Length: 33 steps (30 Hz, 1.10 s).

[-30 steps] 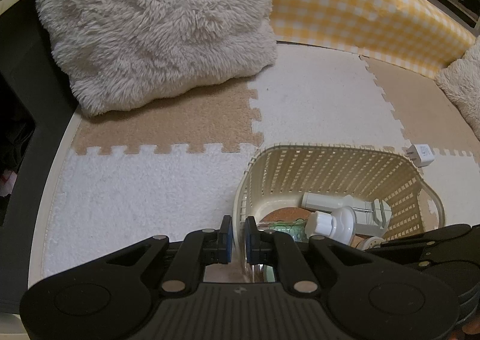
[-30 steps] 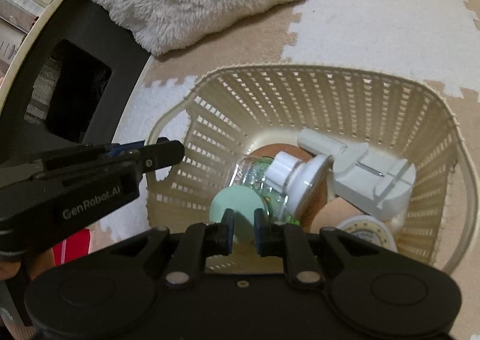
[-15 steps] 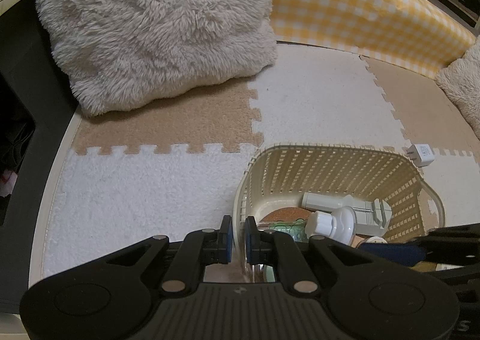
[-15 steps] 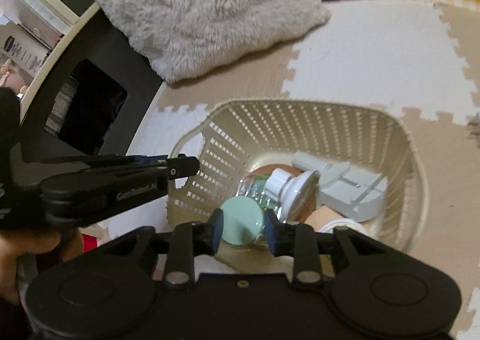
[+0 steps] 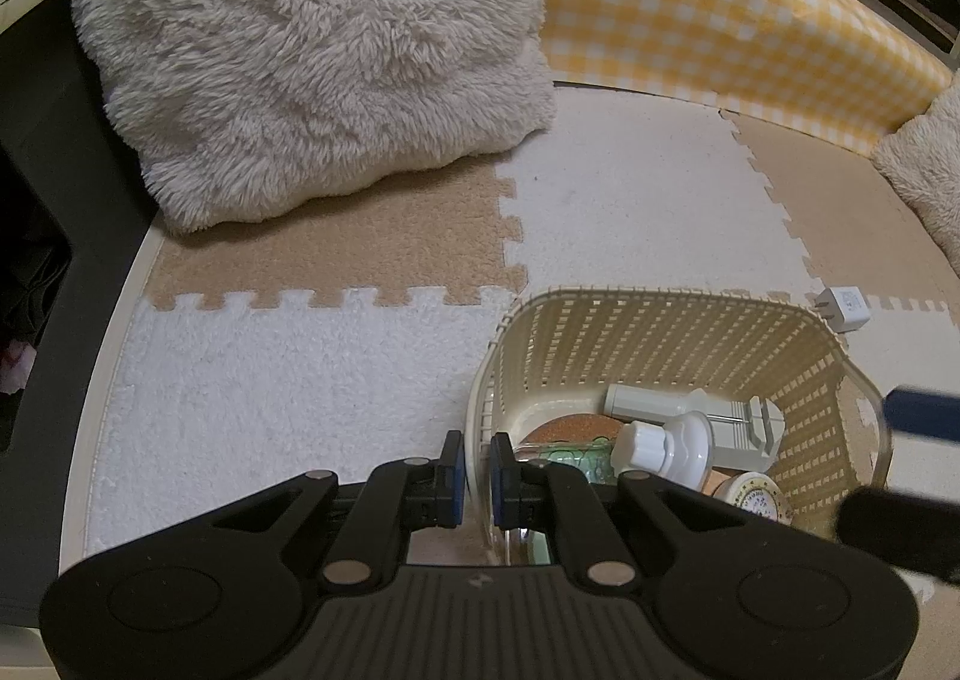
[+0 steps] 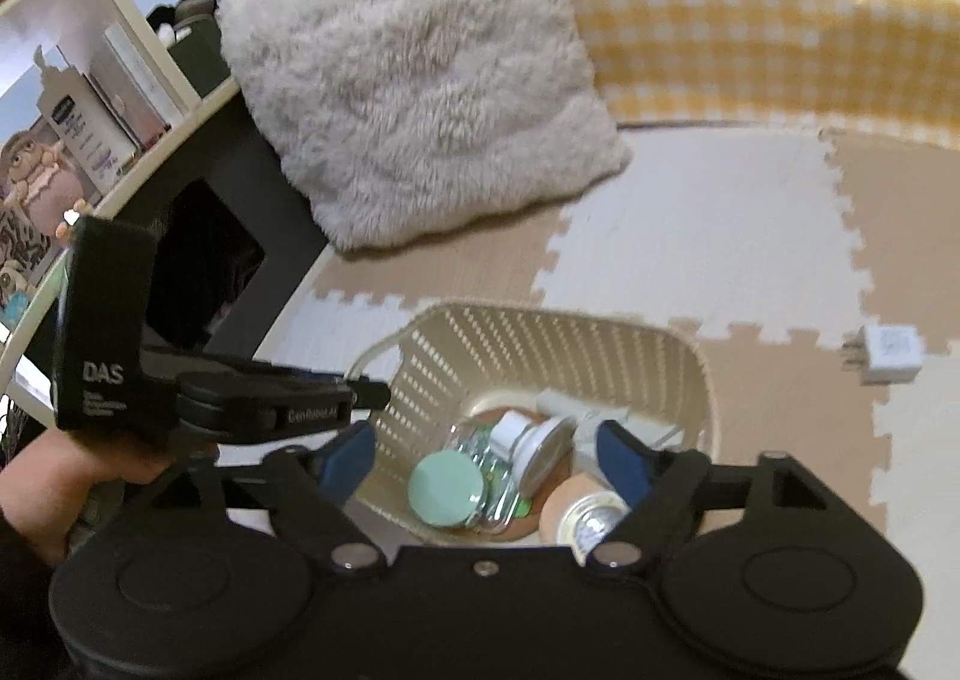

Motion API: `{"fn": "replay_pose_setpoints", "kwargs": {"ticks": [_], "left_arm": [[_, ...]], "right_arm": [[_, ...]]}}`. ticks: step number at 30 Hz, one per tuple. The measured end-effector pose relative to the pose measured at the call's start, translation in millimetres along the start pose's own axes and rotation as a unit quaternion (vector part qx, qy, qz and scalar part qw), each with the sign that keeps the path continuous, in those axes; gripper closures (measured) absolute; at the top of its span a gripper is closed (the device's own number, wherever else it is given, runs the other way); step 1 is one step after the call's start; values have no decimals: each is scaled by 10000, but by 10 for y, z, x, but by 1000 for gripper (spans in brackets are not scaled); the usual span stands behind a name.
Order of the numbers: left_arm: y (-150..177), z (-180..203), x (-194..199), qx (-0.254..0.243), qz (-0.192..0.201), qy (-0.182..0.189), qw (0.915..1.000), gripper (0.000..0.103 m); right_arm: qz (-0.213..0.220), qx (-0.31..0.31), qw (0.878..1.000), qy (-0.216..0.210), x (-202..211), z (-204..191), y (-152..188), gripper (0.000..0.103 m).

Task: Organize rigid objects
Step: 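Open the right tool and withdraw it toward the white USB charger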

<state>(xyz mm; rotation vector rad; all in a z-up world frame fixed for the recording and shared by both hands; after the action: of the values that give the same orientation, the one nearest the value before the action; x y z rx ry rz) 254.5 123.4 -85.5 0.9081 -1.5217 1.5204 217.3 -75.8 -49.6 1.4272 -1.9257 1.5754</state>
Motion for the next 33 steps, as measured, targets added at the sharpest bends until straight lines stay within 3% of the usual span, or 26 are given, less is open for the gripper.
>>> {"fn": "replay_pose_setpoints", "kwargs": {"ticks": [6,13,20,28,33], "left_arm": [[-2,-14,-9,-21,-12,-21,10000,94],[-5,-16,-19,-39,-18,-38,10000,94],[-7,-7,-19,-65,-26,-58,10000,94],[0,7,-33,-105,-51,-77,9999,94],[-1,5,-47,-111,-68,-66,9999,94]], "right_arm": [[557,143,9975,399,179,104,-22,0],[1231,-186,9870,1017,206,538,-1,0],[1600,-535,9710,1695,35,988,133,0],[1766,-570,9571,2226,-244,1376,303,0],[1512,-211,9531,2614,-428,1627,337,0]]}}
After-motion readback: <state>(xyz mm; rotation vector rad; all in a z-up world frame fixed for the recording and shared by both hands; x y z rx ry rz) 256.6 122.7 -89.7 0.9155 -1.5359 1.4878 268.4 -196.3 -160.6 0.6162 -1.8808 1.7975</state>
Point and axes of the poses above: each gripper's, at about its wrist camera, not at the fingertips, and x roughly against the way its jaws point, z to its right, y to its underside, the point moved 1 cm from there along -x, roughly the way its jaws point, and after that the axes turned 3 degrees about -z, right-handed, at the moved point
